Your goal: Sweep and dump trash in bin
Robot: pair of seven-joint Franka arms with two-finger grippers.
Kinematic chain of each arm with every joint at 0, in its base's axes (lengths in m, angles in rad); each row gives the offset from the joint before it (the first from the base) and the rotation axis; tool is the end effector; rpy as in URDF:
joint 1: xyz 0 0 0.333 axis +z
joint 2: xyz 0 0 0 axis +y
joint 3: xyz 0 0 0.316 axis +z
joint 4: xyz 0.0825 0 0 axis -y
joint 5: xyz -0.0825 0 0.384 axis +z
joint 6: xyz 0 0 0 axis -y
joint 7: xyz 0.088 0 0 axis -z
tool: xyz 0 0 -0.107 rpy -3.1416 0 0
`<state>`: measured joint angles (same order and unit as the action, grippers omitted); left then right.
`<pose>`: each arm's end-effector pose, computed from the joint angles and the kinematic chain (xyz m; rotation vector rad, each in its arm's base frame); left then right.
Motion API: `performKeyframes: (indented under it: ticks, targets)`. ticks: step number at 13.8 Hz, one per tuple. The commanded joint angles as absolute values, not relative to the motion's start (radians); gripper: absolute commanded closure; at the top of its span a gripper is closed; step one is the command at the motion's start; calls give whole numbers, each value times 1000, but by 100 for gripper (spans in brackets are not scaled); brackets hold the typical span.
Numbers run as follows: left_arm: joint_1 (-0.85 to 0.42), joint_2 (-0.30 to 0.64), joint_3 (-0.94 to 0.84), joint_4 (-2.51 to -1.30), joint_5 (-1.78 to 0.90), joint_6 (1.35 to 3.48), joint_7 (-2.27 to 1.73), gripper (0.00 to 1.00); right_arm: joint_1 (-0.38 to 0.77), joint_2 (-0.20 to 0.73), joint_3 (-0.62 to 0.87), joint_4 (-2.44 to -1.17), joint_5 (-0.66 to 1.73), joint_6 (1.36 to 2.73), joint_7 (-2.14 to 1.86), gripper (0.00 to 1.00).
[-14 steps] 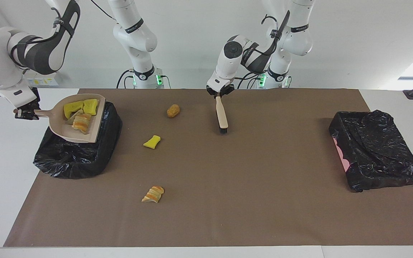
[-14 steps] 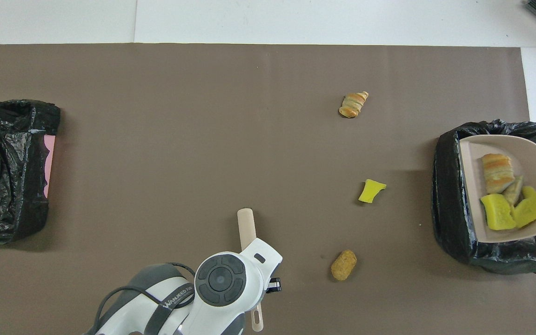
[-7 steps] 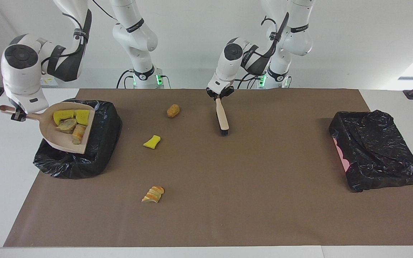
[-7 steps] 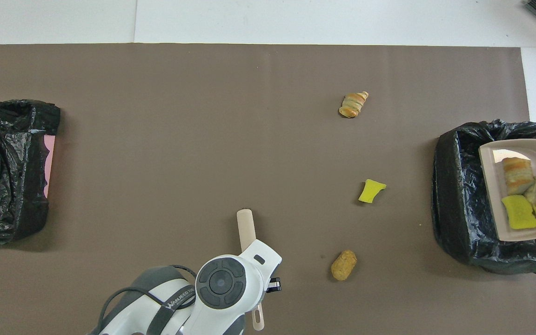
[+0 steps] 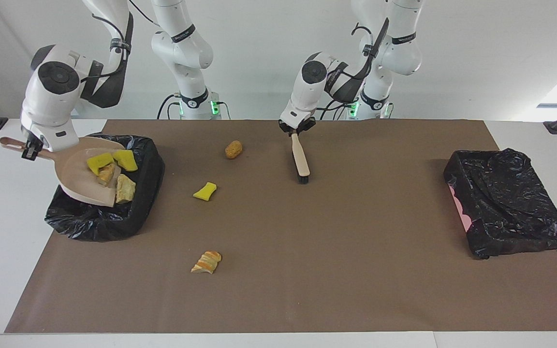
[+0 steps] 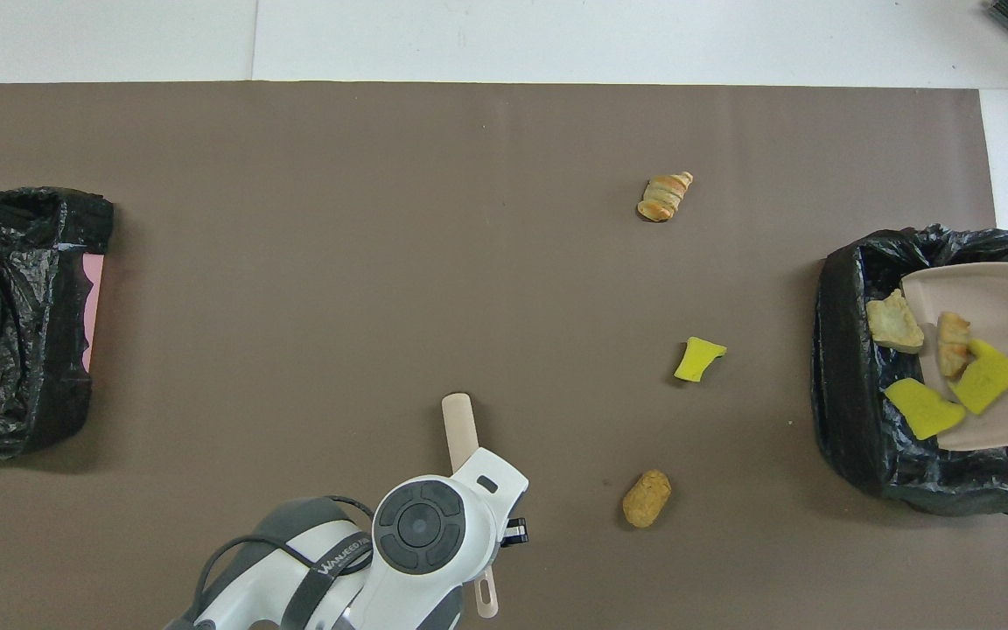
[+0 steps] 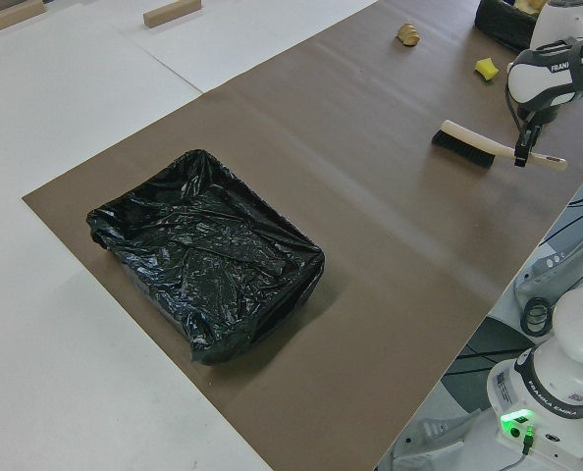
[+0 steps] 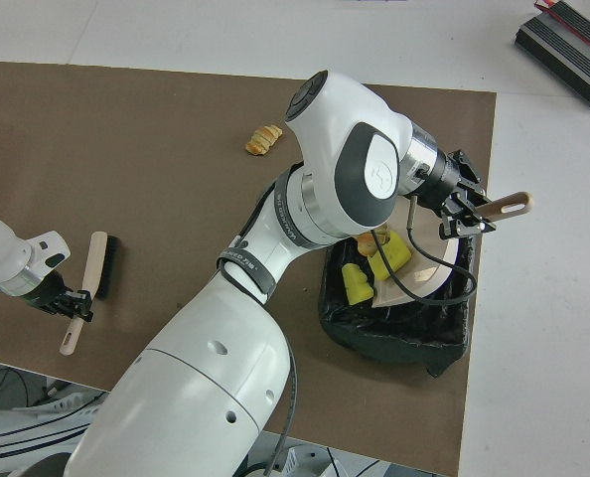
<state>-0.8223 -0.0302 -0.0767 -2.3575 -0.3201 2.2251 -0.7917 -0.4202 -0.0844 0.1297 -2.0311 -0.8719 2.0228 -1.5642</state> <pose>0.2951 -0.3869 0.3334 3.0301 0.1542 -0.3774 0.5115 -0.1974 0.5099 1.6931 1.8246 -0.7939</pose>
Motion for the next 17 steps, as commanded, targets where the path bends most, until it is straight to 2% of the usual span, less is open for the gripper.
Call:
performKeyframes:
  ticks: [1,5,14,17]
  targets:
    - [-833,-25,-55,-2361,-334,2229,-801,0,-426,-192,133,-2125,-934,2068,-1569,100]
    - [-775,-35,-51,-2310,-319,2159,-788,0,-451,-212,129,-2117,-997,2137,-1617,100]
    - [-591,-49,-49,-2157,-172,2034,-738,0,-422,-248,130,-2109,-1072,2138,-1641,100]
    - [-510,-89,-49,-2146,-172,2010,-642,0,-419,-287,130,-2109,-1095,2134,-1658,100]
